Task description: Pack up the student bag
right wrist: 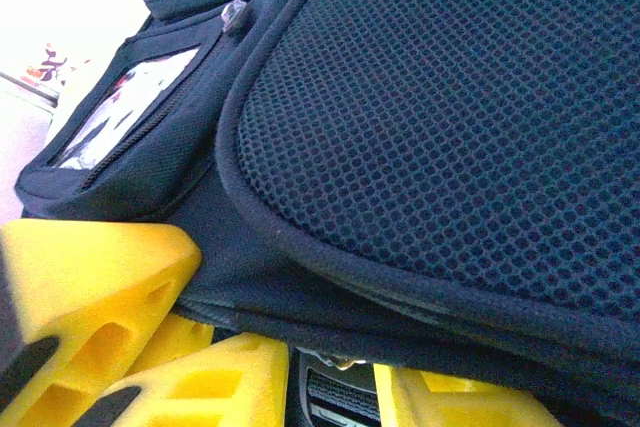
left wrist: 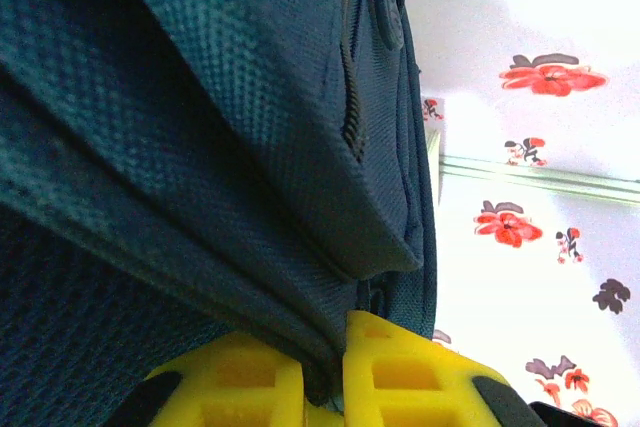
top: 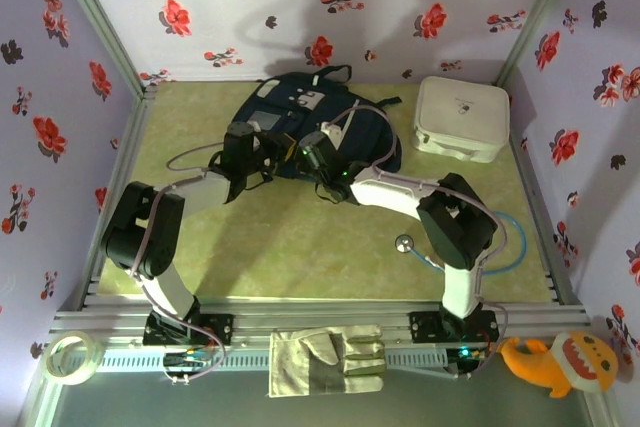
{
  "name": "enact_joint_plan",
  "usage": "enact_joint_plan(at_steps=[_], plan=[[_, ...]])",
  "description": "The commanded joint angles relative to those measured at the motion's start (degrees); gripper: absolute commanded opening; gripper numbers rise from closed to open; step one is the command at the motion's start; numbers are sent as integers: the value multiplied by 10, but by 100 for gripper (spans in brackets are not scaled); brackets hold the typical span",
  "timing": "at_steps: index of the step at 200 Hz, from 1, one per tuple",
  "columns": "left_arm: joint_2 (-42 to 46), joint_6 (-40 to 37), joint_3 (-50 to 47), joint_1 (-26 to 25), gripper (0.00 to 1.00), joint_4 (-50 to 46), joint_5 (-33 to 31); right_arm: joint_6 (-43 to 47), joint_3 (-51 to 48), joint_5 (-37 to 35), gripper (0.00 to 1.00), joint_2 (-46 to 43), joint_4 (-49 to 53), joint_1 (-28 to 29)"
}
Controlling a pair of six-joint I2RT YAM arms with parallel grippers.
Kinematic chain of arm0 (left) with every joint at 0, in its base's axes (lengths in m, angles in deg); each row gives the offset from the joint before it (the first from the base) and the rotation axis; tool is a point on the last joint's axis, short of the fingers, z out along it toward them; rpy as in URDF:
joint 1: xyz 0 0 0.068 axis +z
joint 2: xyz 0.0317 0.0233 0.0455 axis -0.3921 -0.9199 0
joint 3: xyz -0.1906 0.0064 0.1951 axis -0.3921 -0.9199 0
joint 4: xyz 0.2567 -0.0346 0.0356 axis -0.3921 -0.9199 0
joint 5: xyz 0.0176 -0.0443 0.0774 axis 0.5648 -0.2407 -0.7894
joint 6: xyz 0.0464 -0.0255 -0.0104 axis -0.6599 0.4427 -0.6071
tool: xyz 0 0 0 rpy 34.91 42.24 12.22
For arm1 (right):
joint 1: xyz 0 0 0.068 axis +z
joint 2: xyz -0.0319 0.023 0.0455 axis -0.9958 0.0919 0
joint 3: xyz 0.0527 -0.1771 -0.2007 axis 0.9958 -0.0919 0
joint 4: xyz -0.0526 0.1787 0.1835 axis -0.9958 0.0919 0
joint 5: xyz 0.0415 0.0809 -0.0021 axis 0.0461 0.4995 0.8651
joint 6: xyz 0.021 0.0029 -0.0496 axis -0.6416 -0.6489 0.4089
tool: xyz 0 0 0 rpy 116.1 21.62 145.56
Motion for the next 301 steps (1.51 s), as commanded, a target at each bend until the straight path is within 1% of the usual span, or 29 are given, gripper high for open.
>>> enact_joint_plan(at_steps=[1, 28, 46, 103, 110, 138, 155, 158, 167, 218, 229, 246, 266, 282, 287, 301], plan=[[33, -10, 14, -3, 0, 17, 41, 3, 43, -51, 24, 23, -23, -38], [31, -13, 15, -3, 0, 16, 42, 1, 56, -44, 13, 25, -4, -40], [27, -18, 17, -3, 0, 13, 42, 3, 58, -35, 9, 14, 11, -41], [13, -24, 13, 7, 0, 15, 41, 21, 58, -28, 5, -32, 139, -53], [13, -26, 12, 8, 0, 15, 41, 25, 56, -7, 5, -35, 154, -55], [8, -29, 14, 14, 0, 13, 41, 52, 52, 0, 4, -40, 219, -61], [6, -34, 16, 15, 0, 10, 41, 60, 42, -20, 4, -44, 256, -62], [6, -35, 16, 16, 0, 9, 40, 59, 38, -40, 4, -46, 260, -63], [6, -37, 16, 18, 0, 7, 40, 57, 27, -63, 4, -49, 270, -64], [3, -42, 10, 27, 0, 4, 36, 41, -37, -158, 5, -88, 286, -73], [1, -42, 8, 28, 0, 5, 36, 40, -47, -165, 6, -92, 280, -73], [-2, -44, 9, 28, 0, 5, 35, 65, -50, -135, 8, -86, 255, -74], [-4, -43, 9, 28, 0, 6, 36, 94, -41, -51, 11, -66, 215, -74], [-2, -45, 10, 29, 0, 5, 36, 95, -42, -28, 12, -56, 197, -72], [-2, -45, 10, 29, 0, 5, 36, 98, -44, -9, 14, -55, 188, -72], [1, -46, 10, 28, 0, 4, 36, 99, -50, -3, 18, -53, 177, -72]])
